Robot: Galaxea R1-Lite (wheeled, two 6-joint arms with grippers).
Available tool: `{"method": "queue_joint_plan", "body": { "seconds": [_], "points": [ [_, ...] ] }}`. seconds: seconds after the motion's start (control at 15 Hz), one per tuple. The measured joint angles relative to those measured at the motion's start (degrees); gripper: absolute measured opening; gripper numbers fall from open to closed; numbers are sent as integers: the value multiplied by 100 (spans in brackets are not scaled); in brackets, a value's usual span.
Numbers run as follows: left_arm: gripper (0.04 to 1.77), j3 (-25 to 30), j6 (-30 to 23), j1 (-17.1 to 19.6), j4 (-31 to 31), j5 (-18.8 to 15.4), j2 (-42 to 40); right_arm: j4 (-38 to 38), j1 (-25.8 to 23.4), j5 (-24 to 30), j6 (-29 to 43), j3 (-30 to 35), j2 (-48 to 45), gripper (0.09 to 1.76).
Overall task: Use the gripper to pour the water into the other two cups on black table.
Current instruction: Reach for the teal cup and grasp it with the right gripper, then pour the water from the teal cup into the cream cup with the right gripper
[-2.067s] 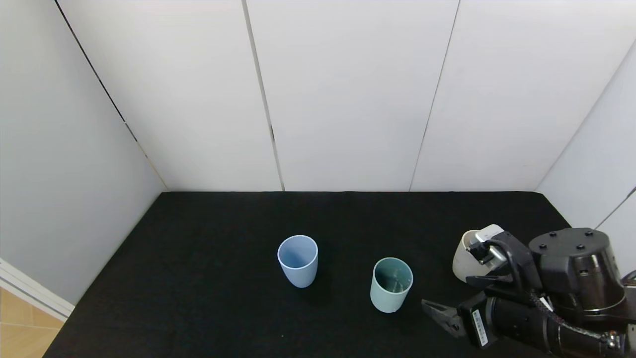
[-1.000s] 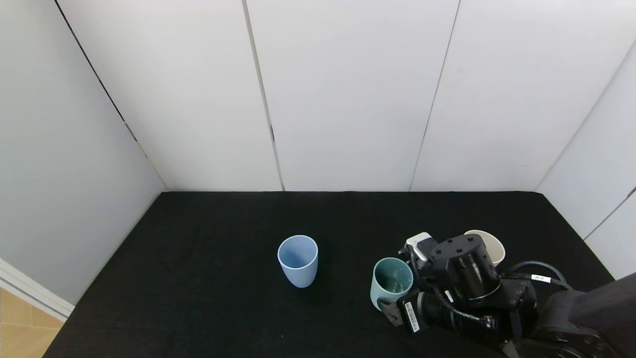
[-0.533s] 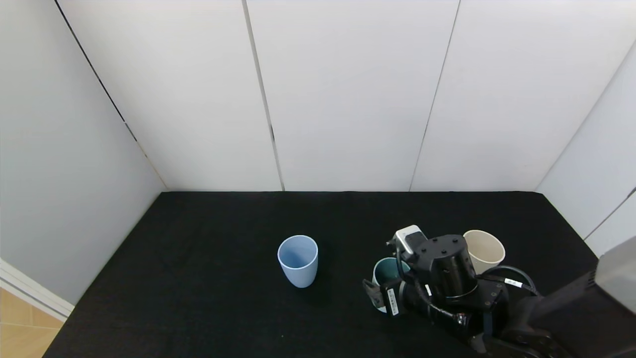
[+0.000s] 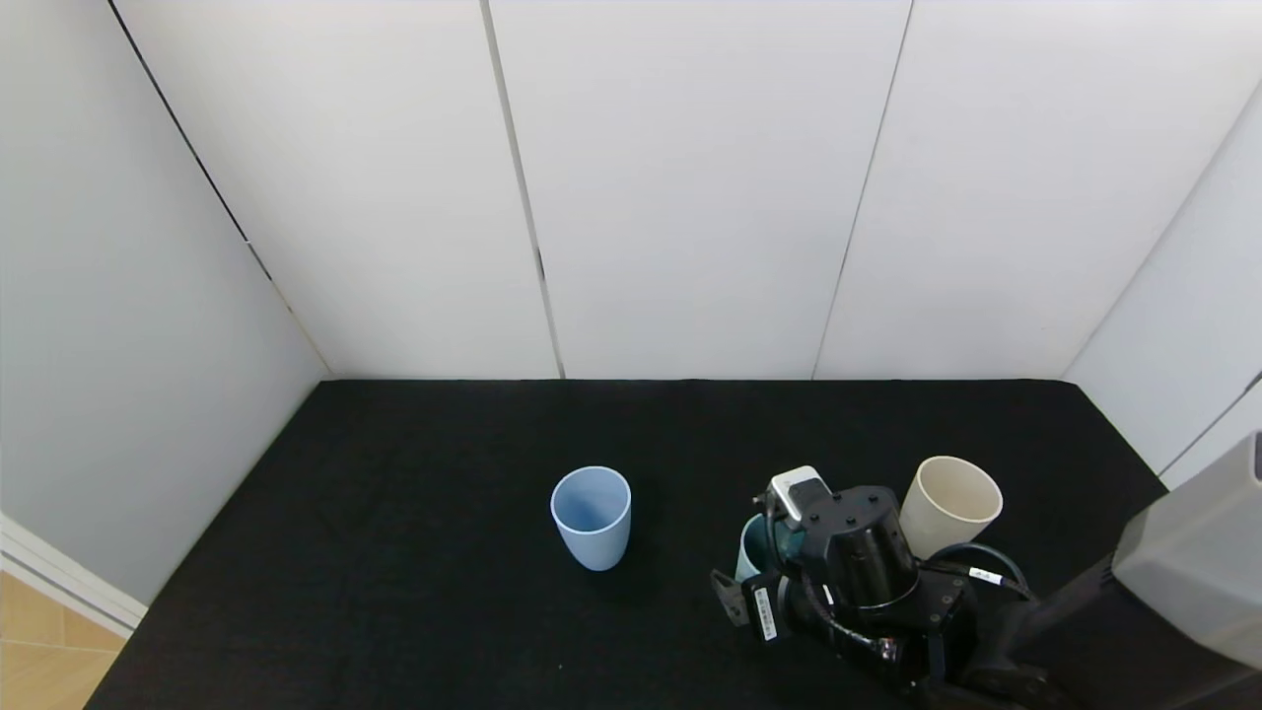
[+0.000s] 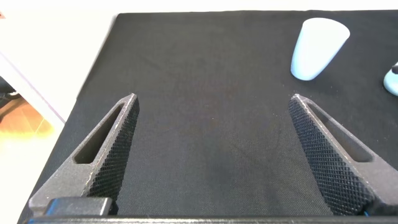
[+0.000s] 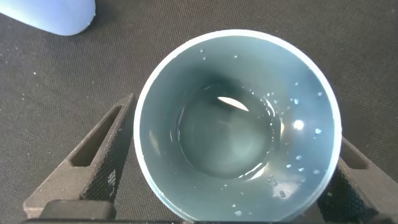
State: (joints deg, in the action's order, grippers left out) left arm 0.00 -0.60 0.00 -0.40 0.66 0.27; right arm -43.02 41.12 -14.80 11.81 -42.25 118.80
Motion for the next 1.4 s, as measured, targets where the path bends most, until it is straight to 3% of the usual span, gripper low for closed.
{"method": "queue_joint_plan", "body": {
  "seconds": [0.2,0.33,0.4,0.93,1.4],
  "points": [
    [172,0,2,0,-1,0,0,-24,-11,-57,0,11,5,171],
    [172,0,0,0,-1,2,0,-28,-27,-208,0,11,5,133],
    [172,0,0,0,-1,0,0,-28,-30,-261,0,-5,9,126],
    [172,0,2,0,-1,0,0,30,-80,-272,15,-7,-232,123],
    [172,0,2,-2,-1,-2,0,851,-444,-261,-29,-72,-1538,123]
  ]
}}
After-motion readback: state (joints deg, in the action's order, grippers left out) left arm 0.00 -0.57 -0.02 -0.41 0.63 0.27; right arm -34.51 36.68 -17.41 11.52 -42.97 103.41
